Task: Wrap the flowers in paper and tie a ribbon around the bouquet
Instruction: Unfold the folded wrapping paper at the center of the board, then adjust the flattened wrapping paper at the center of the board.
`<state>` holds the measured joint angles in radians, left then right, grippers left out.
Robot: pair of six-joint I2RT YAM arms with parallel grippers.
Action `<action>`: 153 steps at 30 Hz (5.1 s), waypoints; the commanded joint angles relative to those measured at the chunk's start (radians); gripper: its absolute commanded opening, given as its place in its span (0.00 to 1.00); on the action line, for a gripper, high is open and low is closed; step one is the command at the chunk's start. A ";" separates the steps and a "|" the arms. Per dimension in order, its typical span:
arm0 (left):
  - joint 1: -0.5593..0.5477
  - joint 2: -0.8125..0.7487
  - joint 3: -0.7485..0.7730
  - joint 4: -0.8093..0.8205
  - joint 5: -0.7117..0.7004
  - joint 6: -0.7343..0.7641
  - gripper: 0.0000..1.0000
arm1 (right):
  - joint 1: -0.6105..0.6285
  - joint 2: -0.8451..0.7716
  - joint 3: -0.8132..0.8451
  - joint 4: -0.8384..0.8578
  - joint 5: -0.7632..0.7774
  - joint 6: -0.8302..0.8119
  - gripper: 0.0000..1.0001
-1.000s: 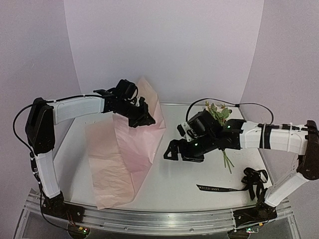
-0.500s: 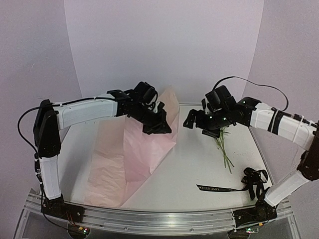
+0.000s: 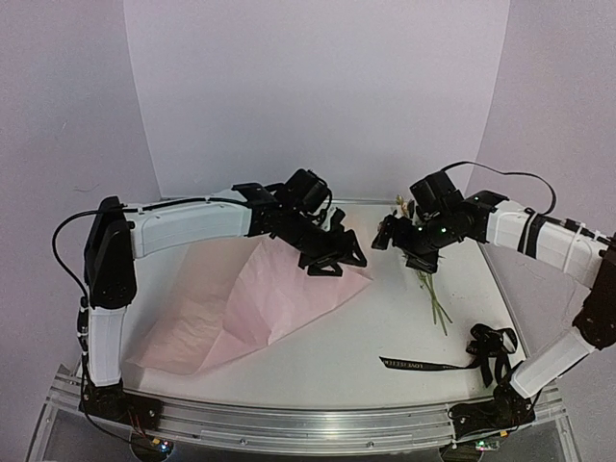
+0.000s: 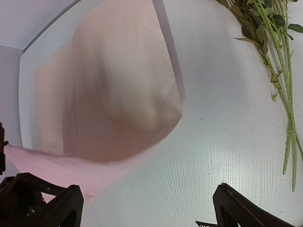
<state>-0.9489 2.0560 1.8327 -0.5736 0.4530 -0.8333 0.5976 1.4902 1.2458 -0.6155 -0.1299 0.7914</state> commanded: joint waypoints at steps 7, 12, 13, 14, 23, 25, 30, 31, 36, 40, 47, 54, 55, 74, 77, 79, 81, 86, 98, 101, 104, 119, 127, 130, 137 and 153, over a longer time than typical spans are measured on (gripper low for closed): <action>-0.006 -0.221 -0.054 0.060 -0.042 0.053 0.78 | -0.004 0.055 -0.001 -0.018 -0.028 -0.013 0.98; 0.133 -0.471 -0.182 -0.028 -0.292 0.110 0.82 | -0.004 0.097 0.018 -0.023 -0.063 -0.024 0.98; 0.183 -0.533 -0.265 0.003 -0.292 0.105 0.83 | -0.004 0.097 0.013 -0.024 -0.067 -0.024 0.98; 0.231 -0.569 -0.322 0.018 -0.265 0.098 0.83 | -0.004 0.095 0.005 -0.024 -0.068 -0.024 0.98; 0.309 -0.616 -0.693 0.085 -0.177 0.063 0.78 | 0.022 0.020 -0.106 -0.040 -0.046 -0.021 0.97; 0.317 -0.665 -0.778 0.067 -0.260 0.025 0.79 | 0.065 -0.001 -0.123 -0.063 -0.016 -0.050 0.97; 0.458 -0.841 -0.943 -0.062 -0.415 -0.056 0.84 | 0.145 -0.007 -0.115 -0.107 0.044 -0.149 0.97; 0.474 -0.877 -0.970 -0.086 -0.449 -0.081 0.87 | 0.156 0.000 -0.109 -0.109 0.046 -0.167 0.97; 0.497 -1.015 -1.062 -0.251 -0.601 -0.270 0.98 | 0.214 0.068 -0.063 -0.111 0.010 -0.245 0.96; 0.502 -1.041 -1.065 -0.400 -0.696 -0.389 1.00 | 0.275 0.139 -0.018 -0.109 0.003 -0.292 0.95; 0.619 -1.012 -1.170 -0.362 -0.695 -0.372 1.00 | 0.302 0.218 -0.049 0.018 -0.076 -0.235 0.95; 0.734 -0.987 -1.291 -0.136 -0.528 -0.278 1.00 | 0.305 0.252 -0.091 0.088 -0.112 -0.215 0.95; 0.738 -0.991 -1.304 -0.113 -0.508 -0.275 1.00 | 0.306 0.254 -0.097 0.096 -0.112 -0.216 0.95; 0.768 -0.894 -1.281 0.099 -0.348 -0.148 0.37 | 0.328 0.305 -0.185 0.135 -0.043 -0.174 0.95; 0.775 -0.844 -1.247 0.114 -0.340 -0.108 0.21 | 0.347 0.306 -0.210 0.137 0.002 -0.145 0.95; 0.788 -0.817 -1.223 0.120 -0.335 -0.082 0.13 | 0.362 0.308 -0.222 0.137 0.032 -0.115 0.94; 0.805 -0.783 -1.196 0.123 -0.326 -0.054 0.07 | 0.381 0.312 -0.233 0.137 0.060 -0.076 0.94; 0.858 -0.667 -1.090 0.169 -0.264 0.027 0.00 | 0.456 0.342 -0.209 0.137 0.118 0.060 0.94; 0.880 -0.616 -0.850 -0.108 -0.438 0.005 0.57 | 0.442 0.296 -0.095 0.121 0.087 0.110 0.96; 0.879 -0.739 -0.934 -0.169 -0.484 -0.093 0.81 | 0.410 0.267 -0.095 0.116 0.055 0.072 0.97; 0.878 -0.867 -1.029 -0.230 -0.514 -0.182 0.91 | 0.381 0.255 -0.102 0.116 0.025 0.046 0.98; 0.773 -1.150 -1.291 -0.339 -0.569 -0.525 1.00 | 0.300 0.240 -0.133 0.119 -0.024 -0.020 0.98; 0.669 -1.175 -1.350 -0.293 -0.547 -0.654 1.00 | 0.288 0.228 -0.176 0.149 -0.006 -0.021 0.98; 0.660 -1.188 -1.370 -0.273 -0.531 -0.678 1.00 | 0.286 0.221 -0.191 0.159 -0.001 -0.023 0.98; 0.650 -1.225 -1.446 -0.174 -0.513 -0.711 0.90 | 0.286 0.203 -0.219 0.175 0.015 -0.027 0.98; 0.668 -1.277 -1.446 -0.018 -0.665 -0.473 0.00 | 0.286 0.176 -0.263 0.200 0.057 -0.064 0.98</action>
<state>-0.2956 0.7423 0.3447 -0.6784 -0.1347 -1.4499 0.8860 1.7141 0.9944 -0.4300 -0.1154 0.7535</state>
